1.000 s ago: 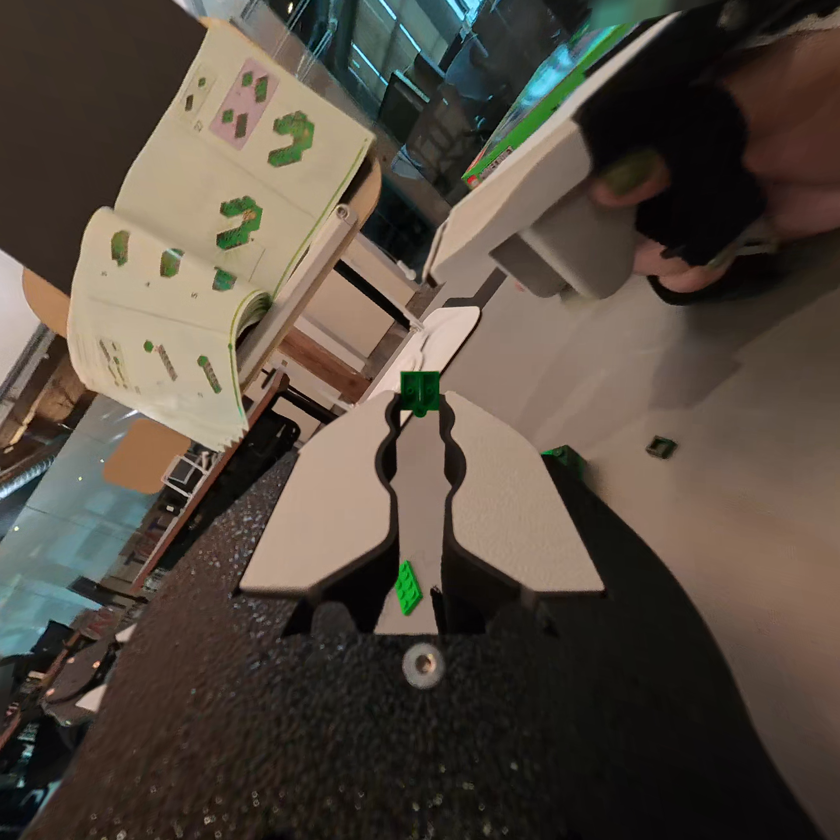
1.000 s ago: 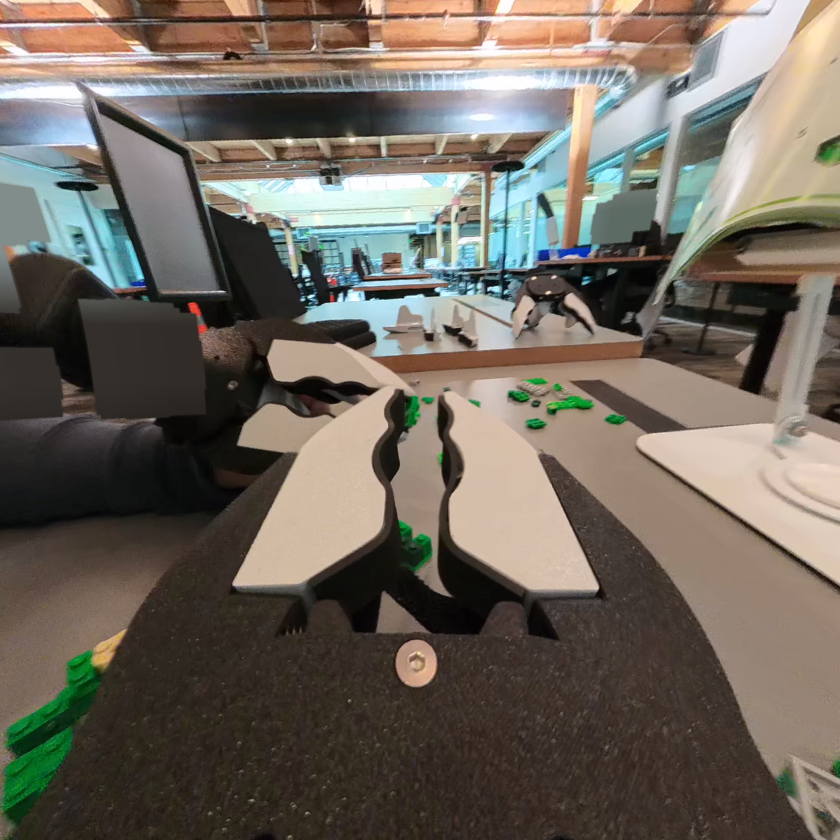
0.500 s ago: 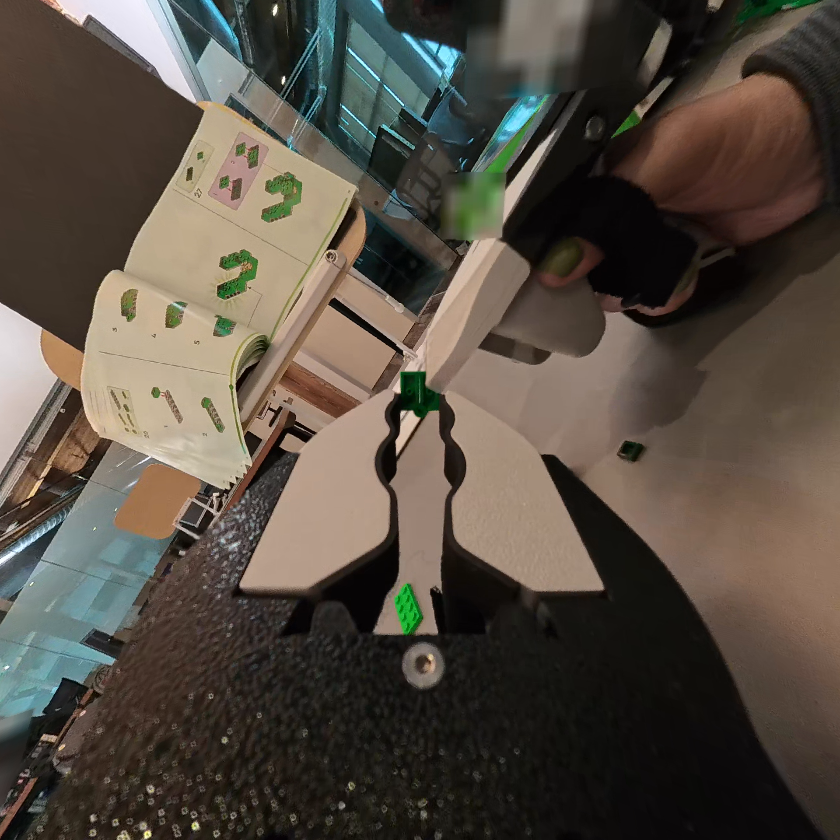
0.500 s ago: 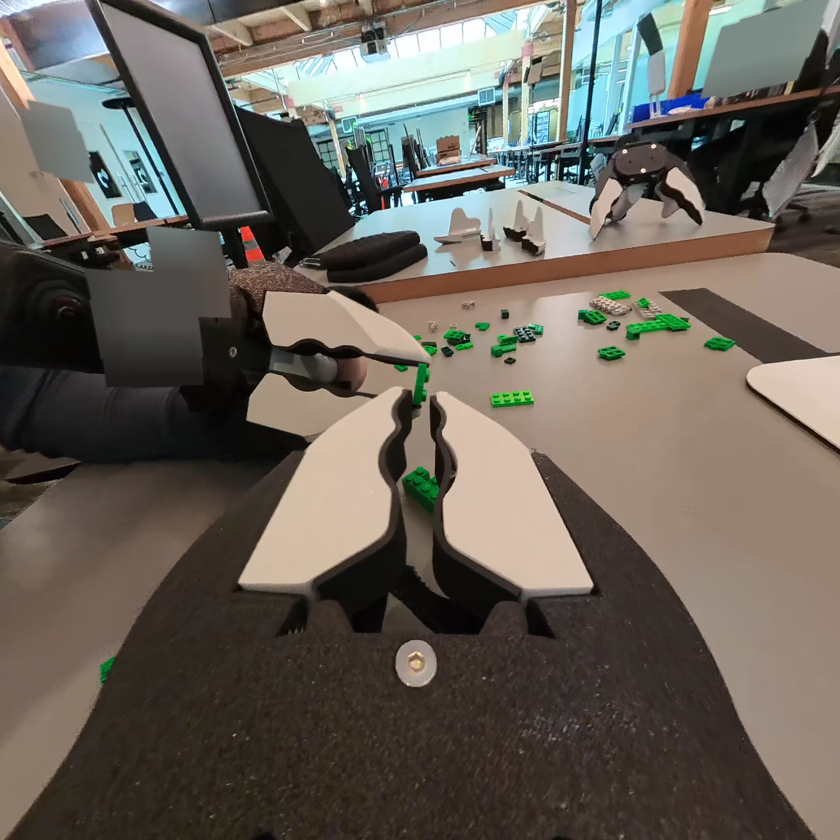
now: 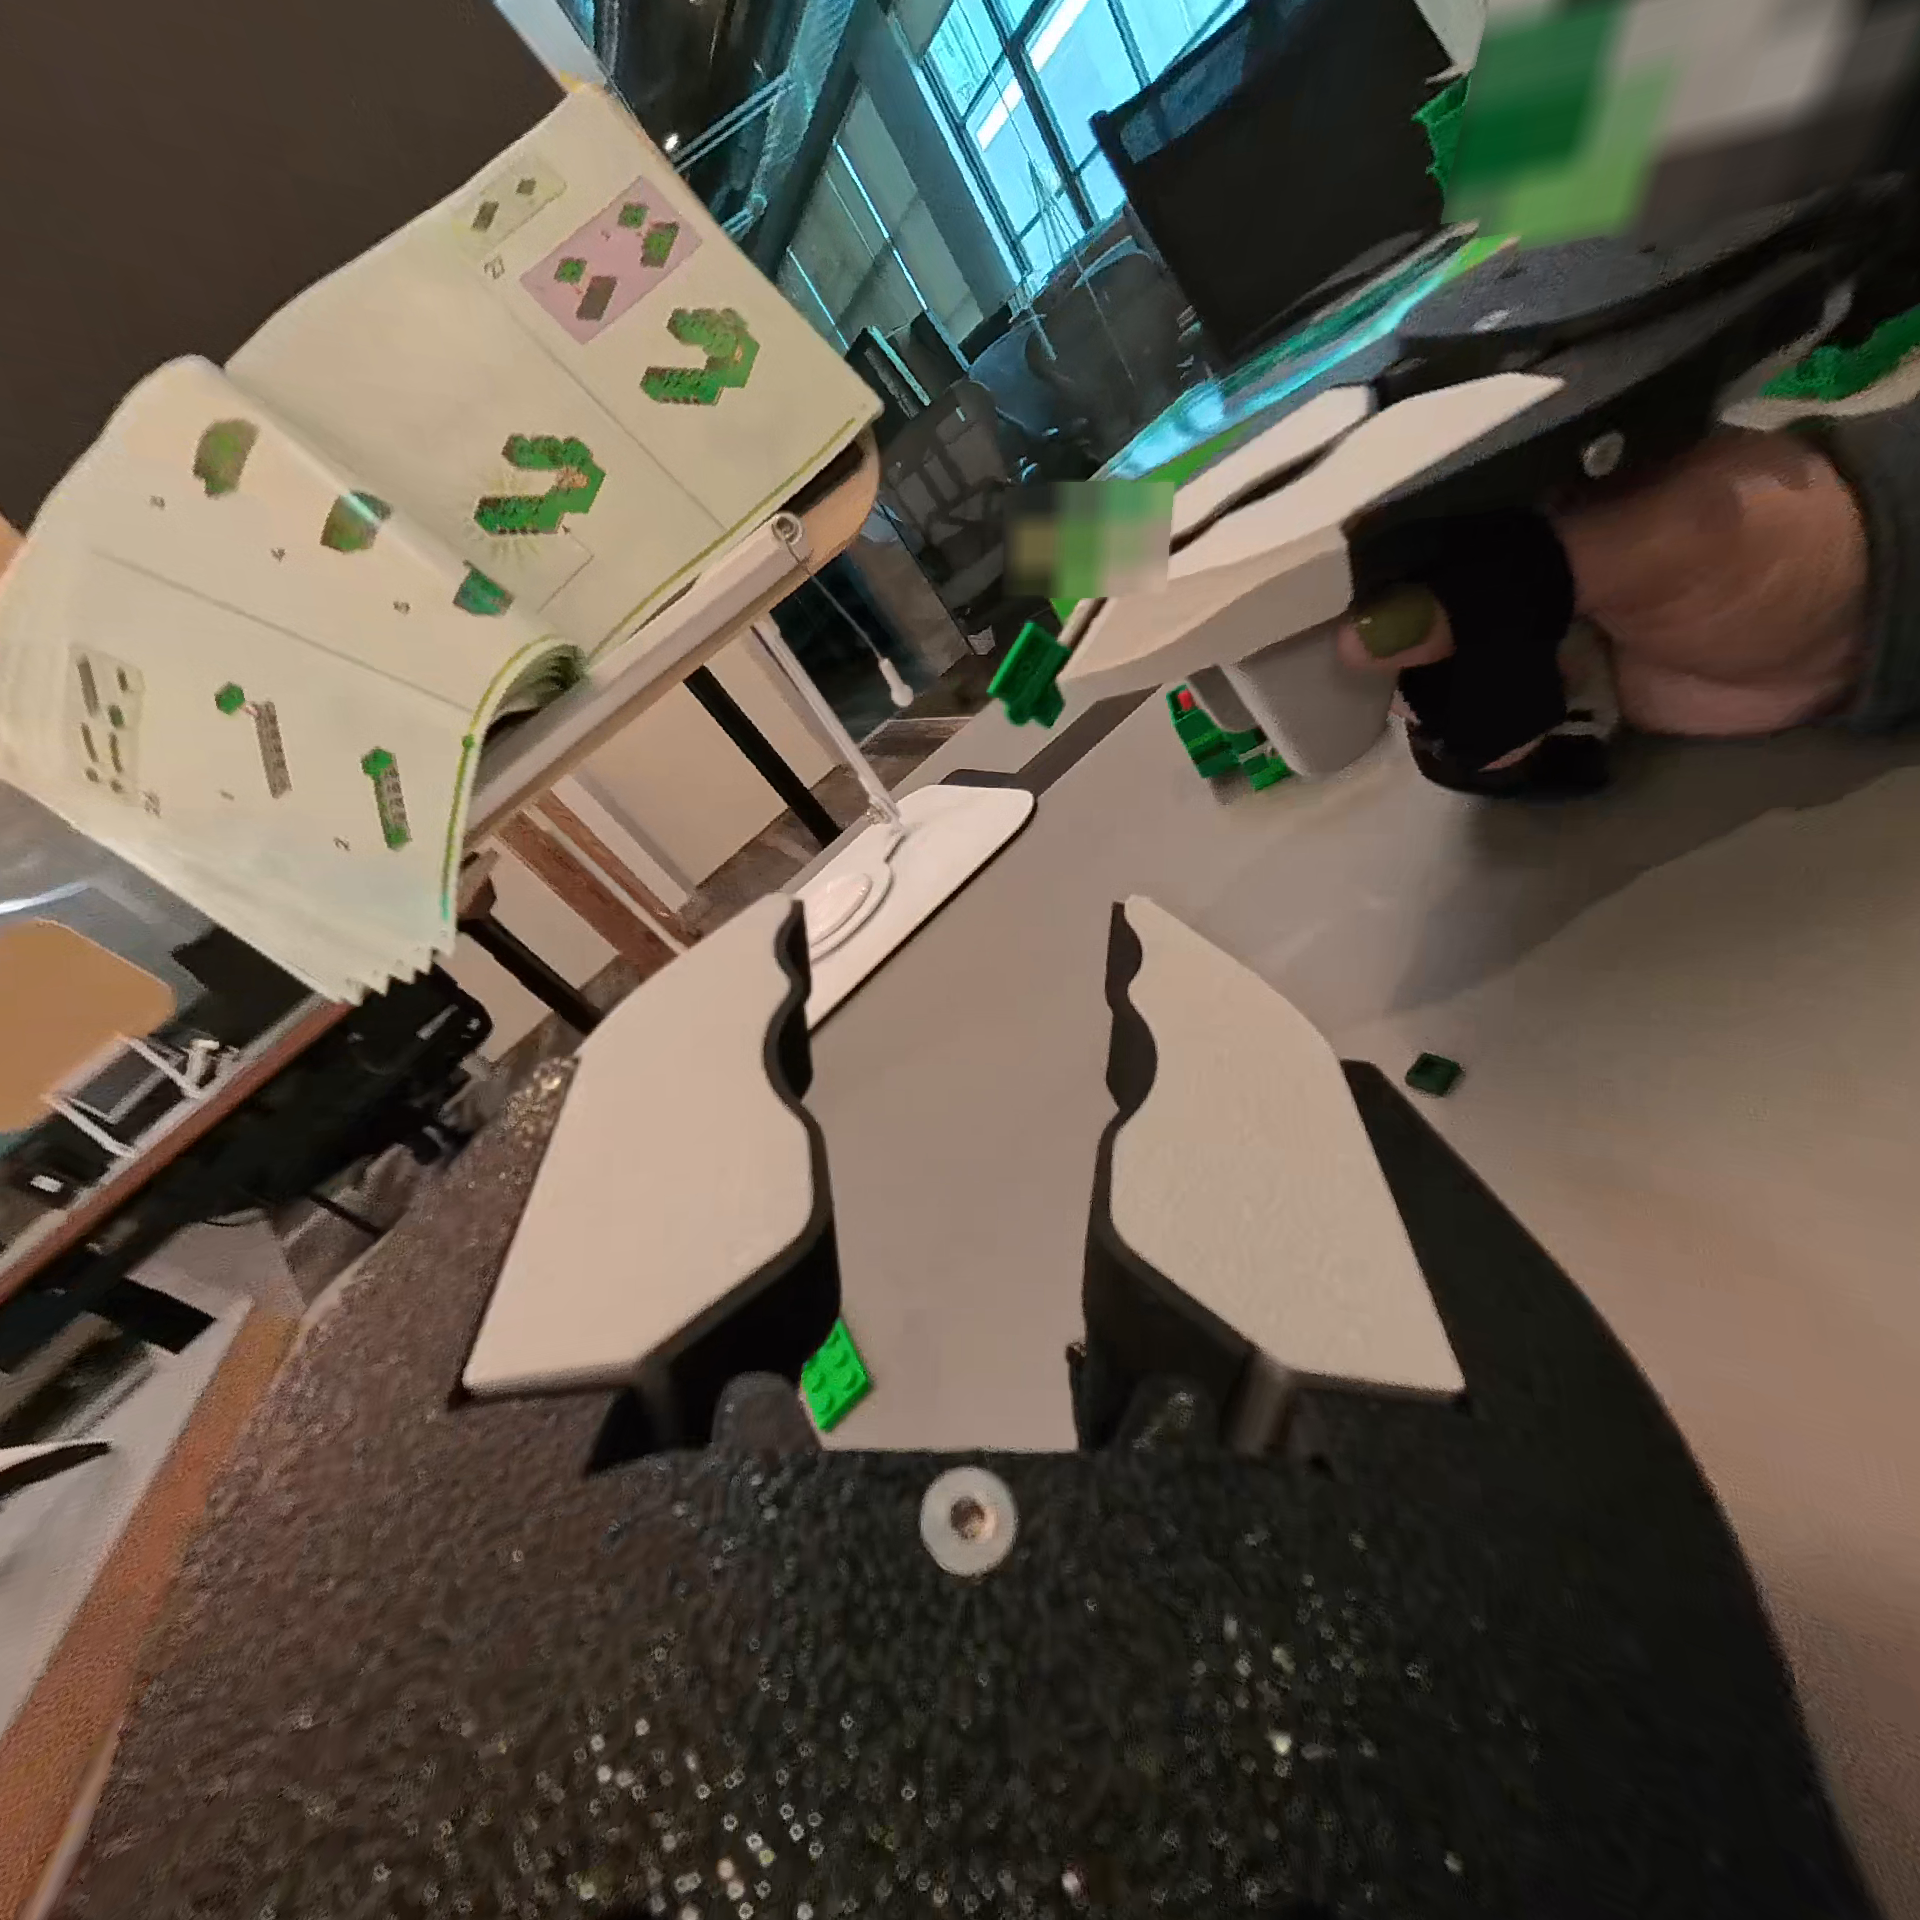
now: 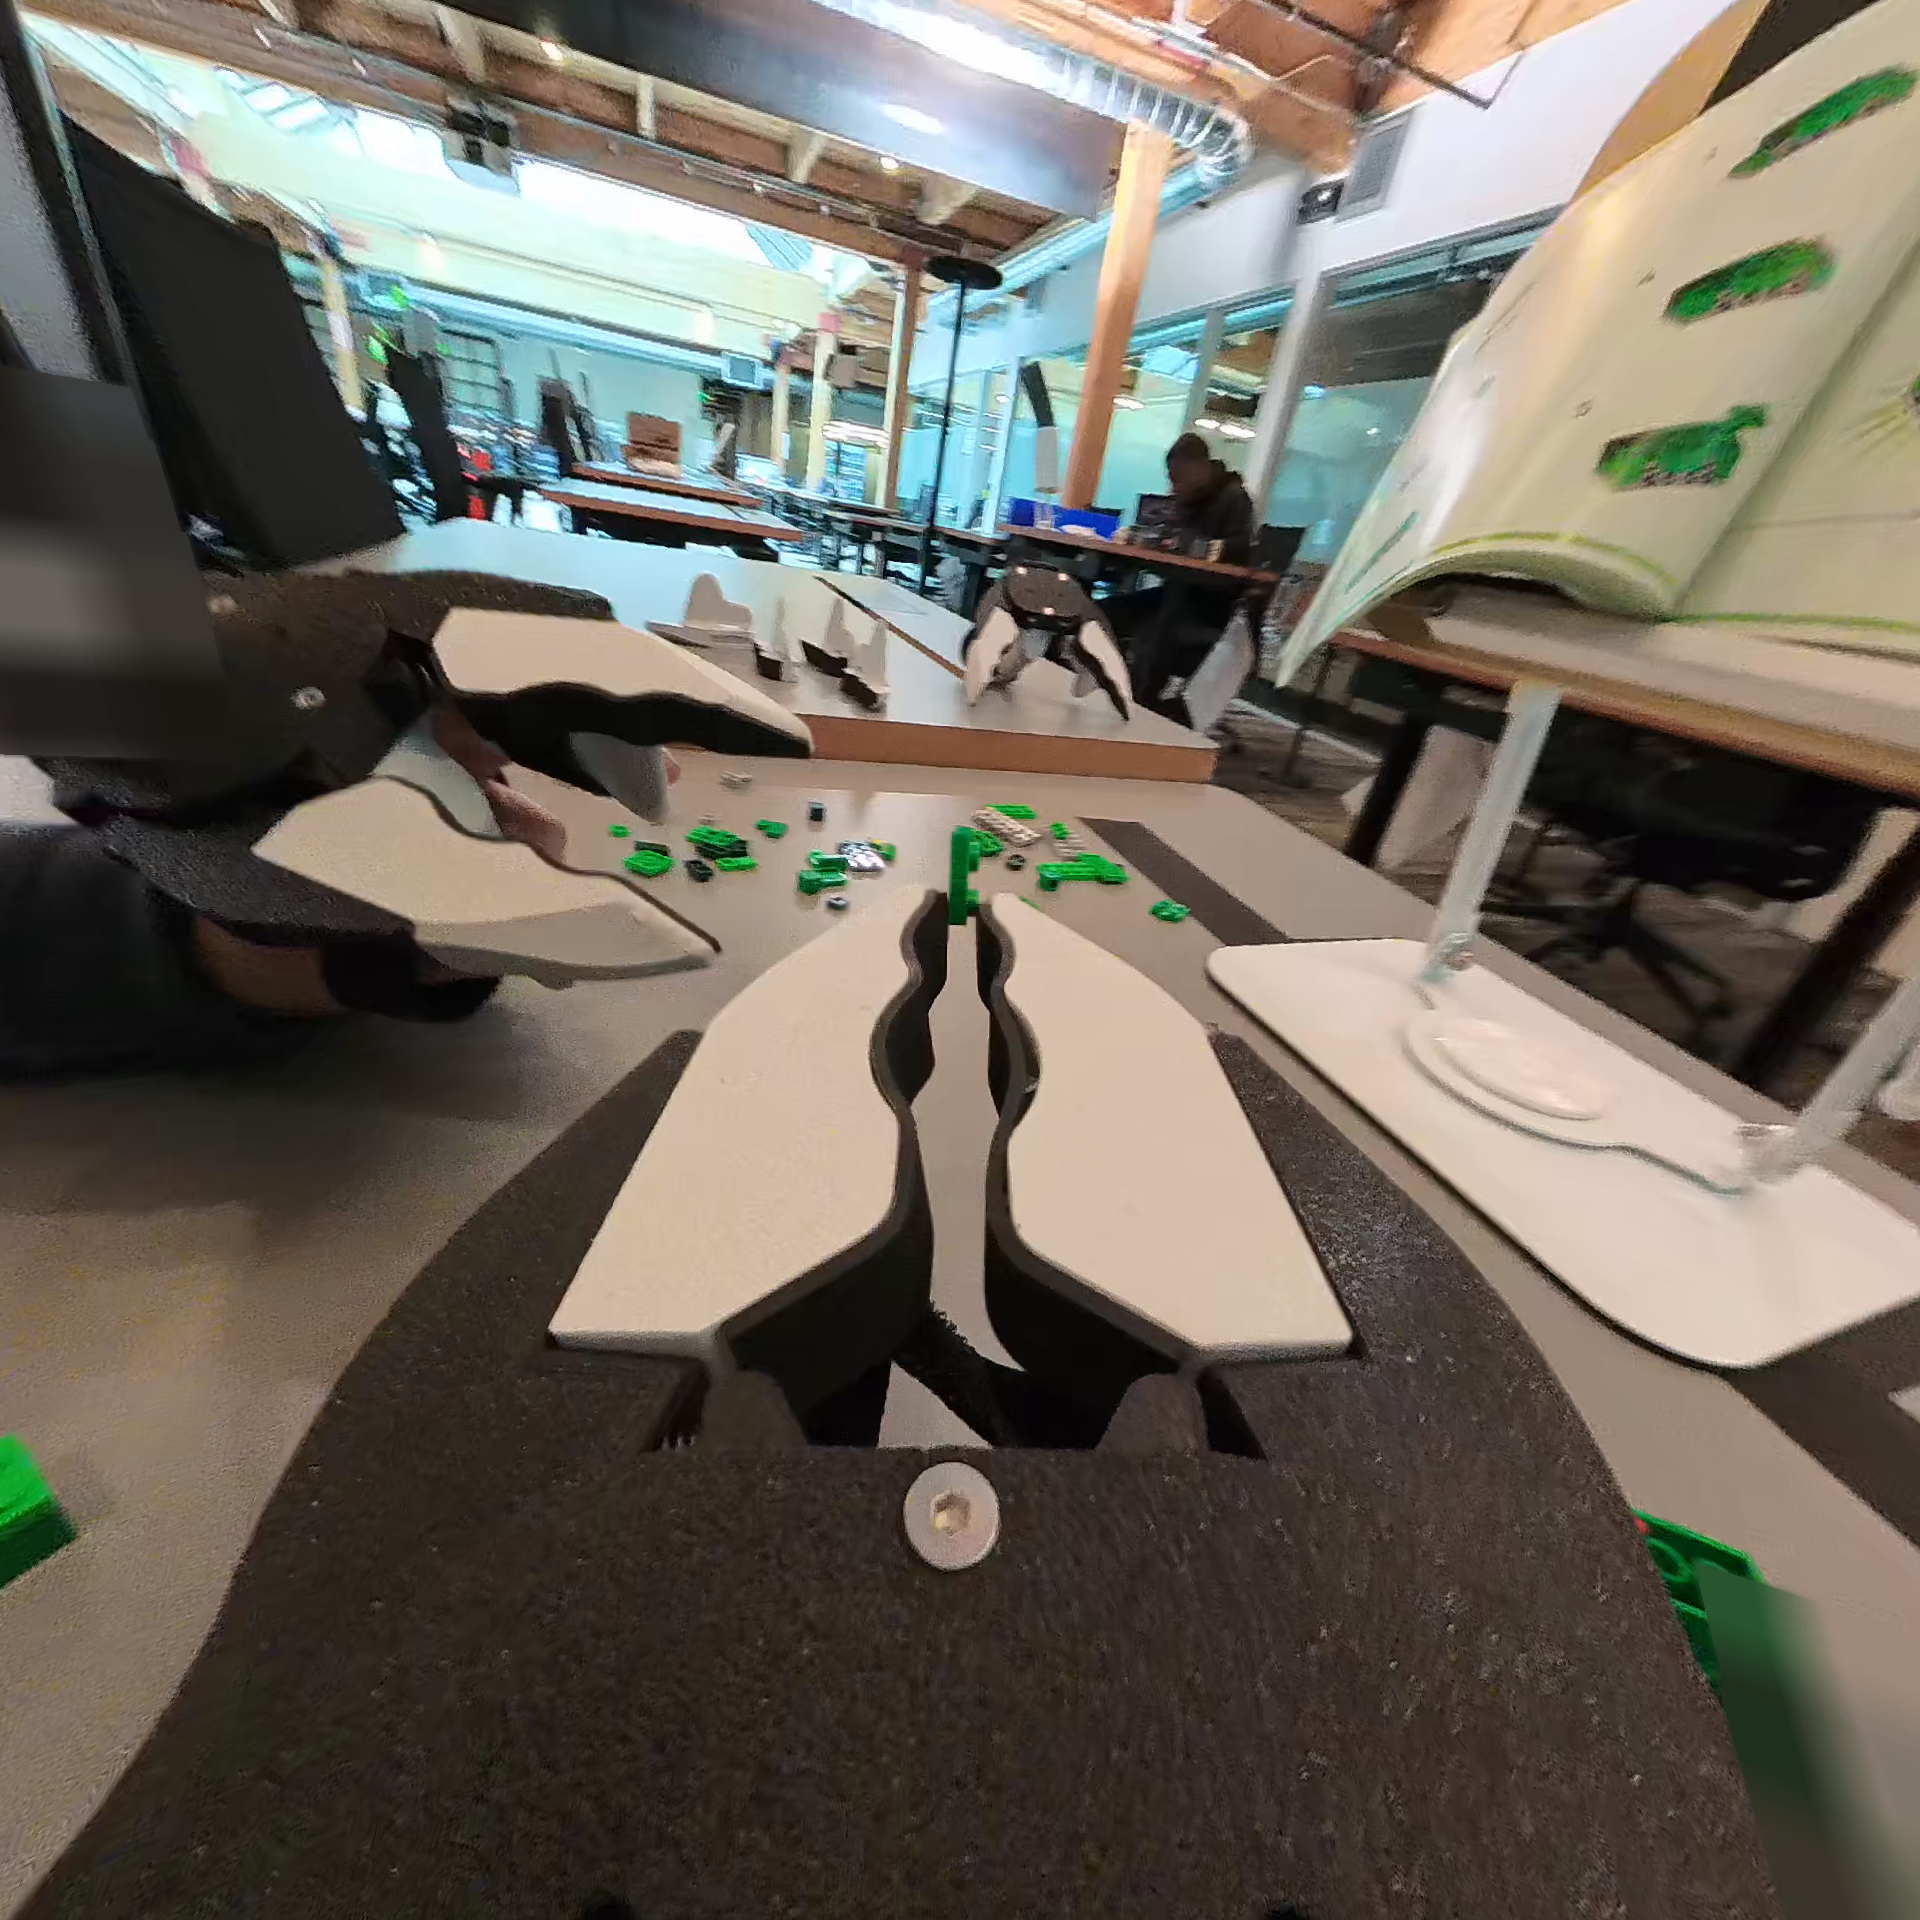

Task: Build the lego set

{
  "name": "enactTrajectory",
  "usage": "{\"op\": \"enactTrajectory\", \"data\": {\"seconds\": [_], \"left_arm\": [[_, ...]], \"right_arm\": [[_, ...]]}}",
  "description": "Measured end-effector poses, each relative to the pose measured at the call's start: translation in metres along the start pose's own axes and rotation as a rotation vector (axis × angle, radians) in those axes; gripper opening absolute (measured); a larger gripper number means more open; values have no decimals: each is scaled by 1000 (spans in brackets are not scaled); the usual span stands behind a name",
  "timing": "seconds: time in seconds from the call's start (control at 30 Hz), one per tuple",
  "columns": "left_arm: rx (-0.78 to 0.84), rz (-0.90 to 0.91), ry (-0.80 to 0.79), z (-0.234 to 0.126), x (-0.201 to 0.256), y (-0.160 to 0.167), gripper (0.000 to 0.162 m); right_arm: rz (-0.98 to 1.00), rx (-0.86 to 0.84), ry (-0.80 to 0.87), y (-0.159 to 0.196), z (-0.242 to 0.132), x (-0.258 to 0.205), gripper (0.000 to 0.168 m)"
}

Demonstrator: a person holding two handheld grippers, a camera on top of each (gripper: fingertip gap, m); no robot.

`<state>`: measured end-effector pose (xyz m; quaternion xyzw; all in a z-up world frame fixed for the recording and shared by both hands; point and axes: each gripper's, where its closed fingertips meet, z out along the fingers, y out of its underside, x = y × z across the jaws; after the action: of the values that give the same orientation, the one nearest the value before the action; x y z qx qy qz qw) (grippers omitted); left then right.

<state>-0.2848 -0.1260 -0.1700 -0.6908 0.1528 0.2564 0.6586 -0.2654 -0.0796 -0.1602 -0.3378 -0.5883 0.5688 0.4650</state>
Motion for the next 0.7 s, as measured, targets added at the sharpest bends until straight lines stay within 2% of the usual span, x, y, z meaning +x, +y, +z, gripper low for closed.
{"op": "enactTrajectory", "data": {"seconds": [0.2, 0.43, 0.7], "left_arm": [[54, -98, 36, -4, -4, -3, 44], [105, -142, 117, -6, 5, -10, 43], [112, -247, 119, -6, -3, -7, 43]], "right_arm": [[-241, -43, 81, 4, 3, -3, 5], [-464, -87, 66, 10, 9, -20, 5], [-603, -117, 42, 16, 13, -32, 5]]}}
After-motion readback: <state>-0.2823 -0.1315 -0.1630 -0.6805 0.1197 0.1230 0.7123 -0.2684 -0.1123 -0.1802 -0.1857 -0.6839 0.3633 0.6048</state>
